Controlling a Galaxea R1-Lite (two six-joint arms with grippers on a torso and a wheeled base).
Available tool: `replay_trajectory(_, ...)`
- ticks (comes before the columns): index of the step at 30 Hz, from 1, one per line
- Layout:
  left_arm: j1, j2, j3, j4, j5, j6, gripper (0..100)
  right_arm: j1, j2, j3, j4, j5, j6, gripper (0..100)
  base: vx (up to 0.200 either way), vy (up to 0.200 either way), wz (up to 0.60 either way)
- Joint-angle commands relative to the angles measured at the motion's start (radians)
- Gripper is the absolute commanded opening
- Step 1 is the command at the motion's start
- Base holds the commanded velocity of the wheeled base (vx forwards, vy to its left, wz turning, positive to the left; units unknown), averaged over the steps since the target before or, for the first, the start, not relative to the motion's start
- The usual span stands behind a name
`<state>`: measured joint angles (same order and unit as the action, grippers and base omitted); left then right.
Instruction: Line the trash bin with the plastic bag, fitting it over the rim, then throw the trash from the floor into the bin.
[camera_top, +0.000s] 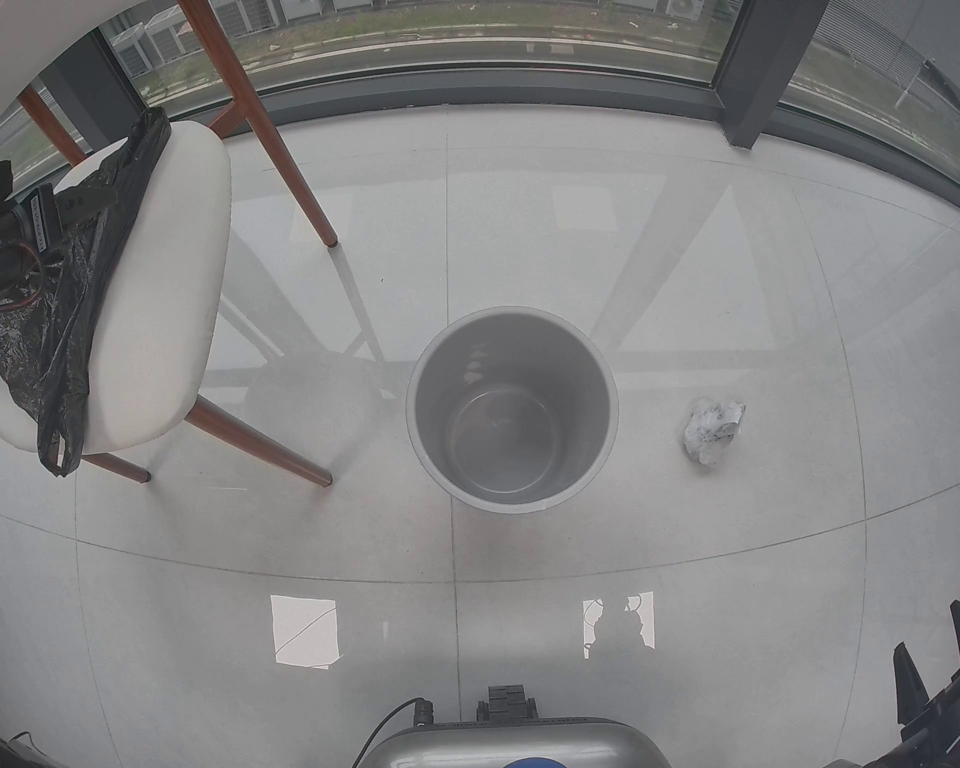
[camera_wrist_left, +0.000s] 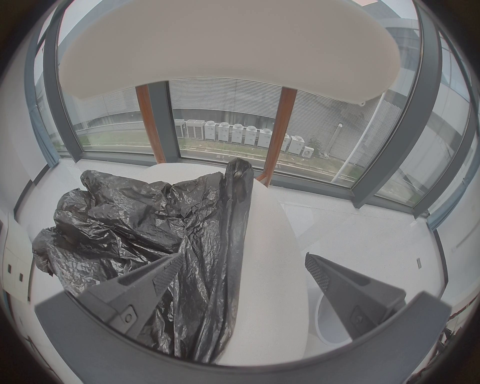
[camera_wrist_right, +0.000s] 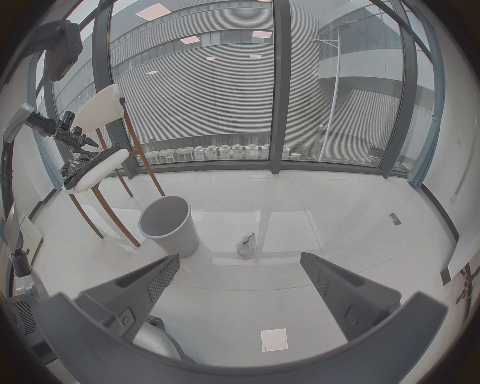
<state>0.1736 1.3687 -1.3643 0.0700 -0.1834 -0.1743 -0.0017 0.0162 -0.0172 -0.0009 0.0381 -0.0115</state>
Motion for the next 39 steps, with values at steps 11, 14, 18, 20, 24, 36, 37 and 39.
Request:
replay_trajectory(11, 0.001, 0.059, -0.015, 0.001, -0.001, -0.001, 100, 0.0, -0.007, 0.017, -0.001, 0.0, -0.001, 100, 0.0, 0.0, 0.0)
replay_trajectory(14, 0.001, 0.07, -0.009, -0.001, 0.001, 0.001, 100, 0.0, -0.007, 0.017, -0.001, 0.0, -0.001, 100, 0.0, 0.0, 0.0)
replay_trajectory(18, 0.001, 0.095, -0.016, -0.009, 0.002, -0.001, 100, 0.0, -0.007, 0.017, -0.001, 0.0, -0.001, 100, 0.0, 0.0, 0.0)
replay_trajectory(20, 0.003, 0.098, -0.021, -0.009, 0.002, -0.002, 100, 0.0, -0.007, 0.017, -0.001, 0.0, -0.001, 100, 0.0, 0.0, 0.0)
replay_trajectory(24, 0.001, 0.115, -0.019, -0.01, 0.001, -0.004, 100, 0.0, -0.007, 0.017, -0.001, 0.0, -0.001, 100, 0.0, 0.0, 0.0)
replay_trajectory(36, 0.0, 0.136, -0.016, -0.01, 0.002, -0.002, 0, 0.0, -0.009, 0.017, -0.001, 0.0, -0.001, 100, 0.0, 0.0, 0.0)
replay_trajectory(37, 0.0, 0.139, -0.019, -0.012, 0.002, -0.004, 0, 0.0, -0.009, 0.017, -0.001, 0.0, -0.001, 100, 0.0, 0.0, 0.0)
replay_trajectory(39, 0.0, 0.139, -0.024, -0.03, 0.002, -0.004, 0, 0.0, -0.009, 0.017, -0.001, 0.0, -0.001, 100, 0.0, 0.0, 0.0)
